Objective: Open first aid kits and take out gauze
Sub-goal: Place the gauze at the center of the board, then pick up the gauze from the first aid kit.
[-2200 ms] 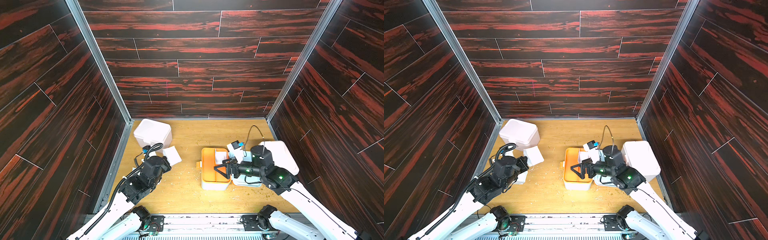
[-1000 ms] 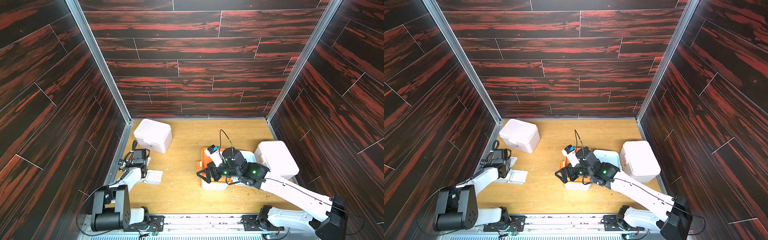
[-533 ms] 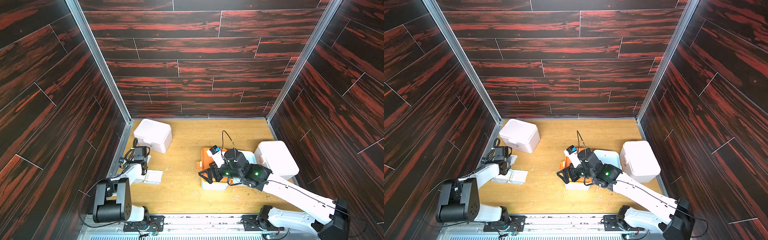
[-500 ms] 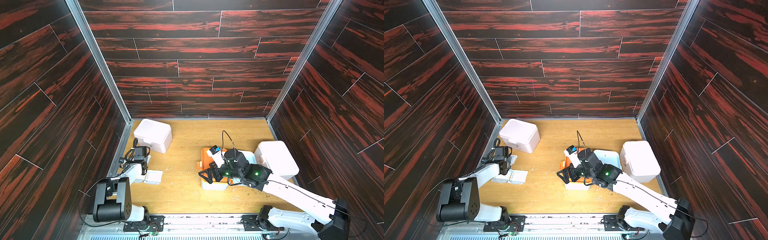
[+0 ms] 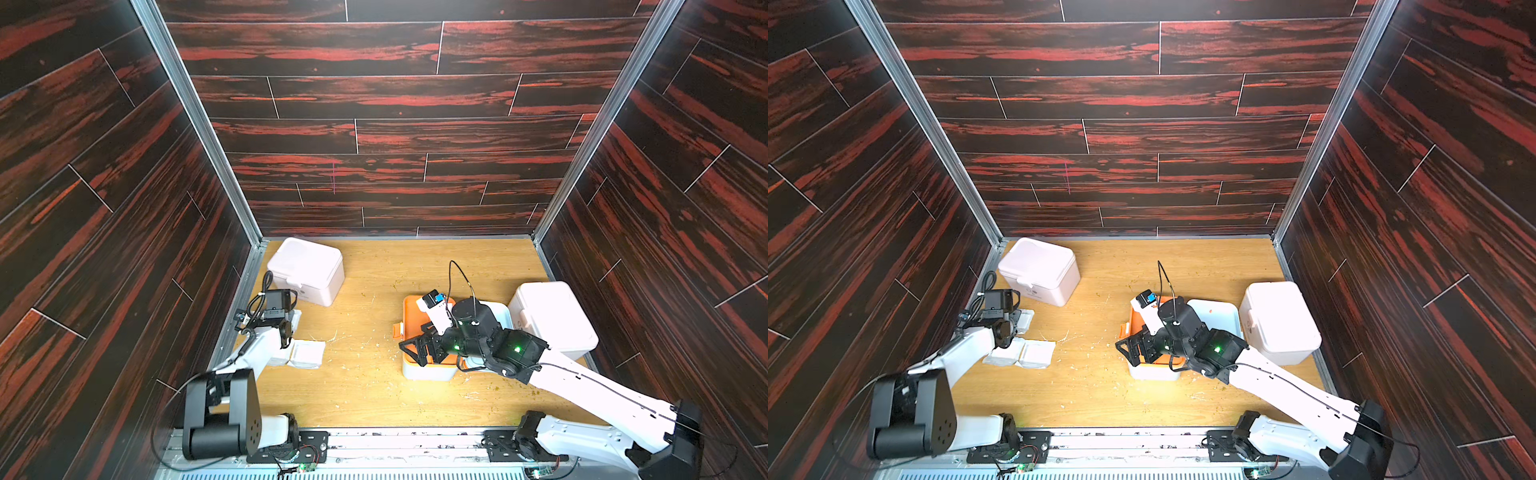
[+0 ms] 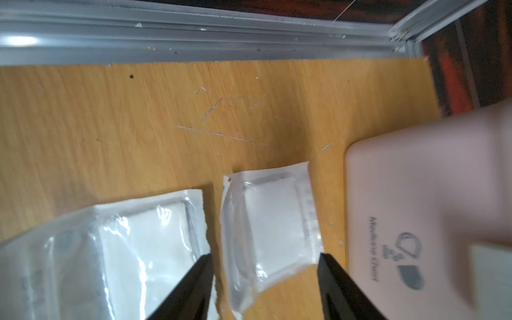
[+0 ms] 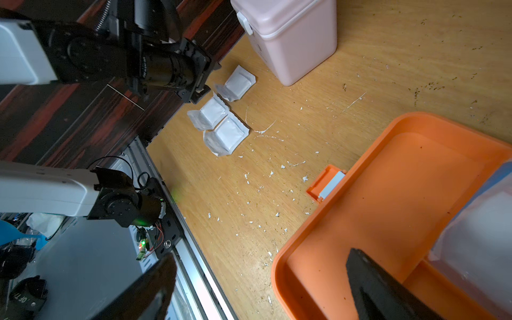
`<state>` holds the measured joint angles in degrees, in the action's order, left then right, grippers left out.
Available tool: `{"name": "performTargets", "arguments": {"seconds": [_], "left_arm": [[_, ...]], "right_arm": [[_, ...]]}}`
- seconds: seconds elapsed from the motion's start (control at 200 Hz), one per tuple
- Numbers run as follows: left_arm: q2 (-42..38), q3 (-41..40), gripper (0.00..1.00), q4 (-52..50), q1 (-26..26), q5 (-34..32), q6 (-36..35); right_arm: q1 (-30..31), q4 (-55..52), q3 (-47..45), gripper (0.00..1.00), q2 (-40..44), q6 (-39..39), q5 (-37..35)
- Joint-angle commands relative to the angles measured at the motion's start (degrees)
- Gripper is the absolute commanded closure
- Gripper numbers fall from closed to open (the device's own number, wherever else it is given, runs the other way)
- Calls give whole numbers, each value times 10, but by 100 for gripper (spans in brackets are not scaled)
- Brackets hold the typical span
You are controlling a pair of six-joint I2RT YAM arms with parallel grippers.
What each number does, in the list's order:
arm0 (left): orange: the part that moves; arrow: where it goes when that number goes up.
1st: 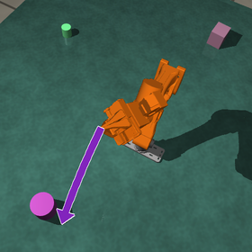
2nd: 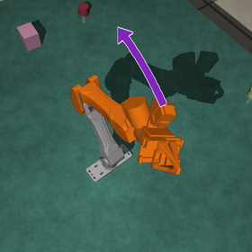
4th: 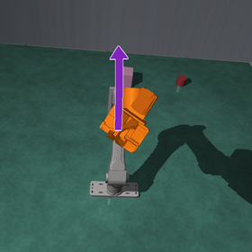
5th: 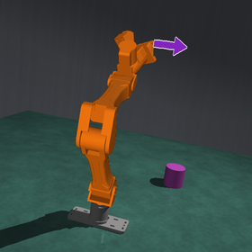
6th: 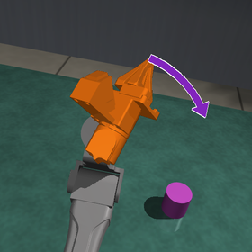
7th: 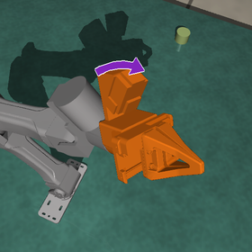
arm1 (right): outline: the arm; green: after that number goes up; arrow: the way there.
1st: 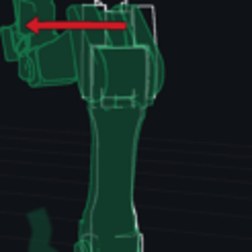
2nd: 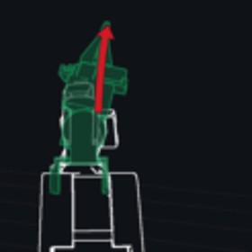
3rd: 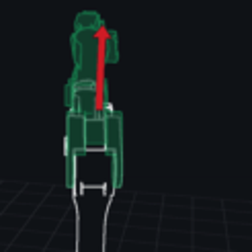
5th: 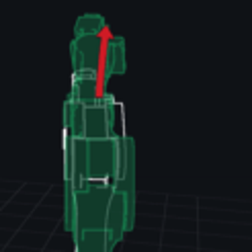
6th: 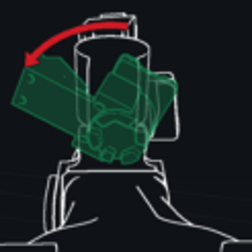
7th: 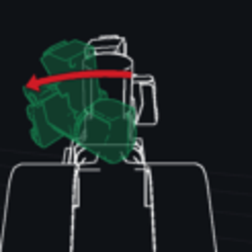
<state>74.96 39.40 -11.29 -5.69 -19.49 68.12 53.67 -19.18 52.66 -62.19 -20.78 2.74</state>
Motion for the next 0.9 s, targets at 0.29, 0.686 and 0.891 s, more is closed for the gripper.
{"name": "performTargets", "arguments": {"seconds": [0.29,0.686,0.891], "left_arm": [[-196,23,0,-75,85,88,-71],[-171,74,0,-82,343,80,-89],[-105,124,0,-78,446,60,-122]], "right_arm": [[2,14,-9,1,60,-25,-37],[2,-20,-25,1,85,-27,-123],[2,-29,-35,1,152,-6,-198]]}}
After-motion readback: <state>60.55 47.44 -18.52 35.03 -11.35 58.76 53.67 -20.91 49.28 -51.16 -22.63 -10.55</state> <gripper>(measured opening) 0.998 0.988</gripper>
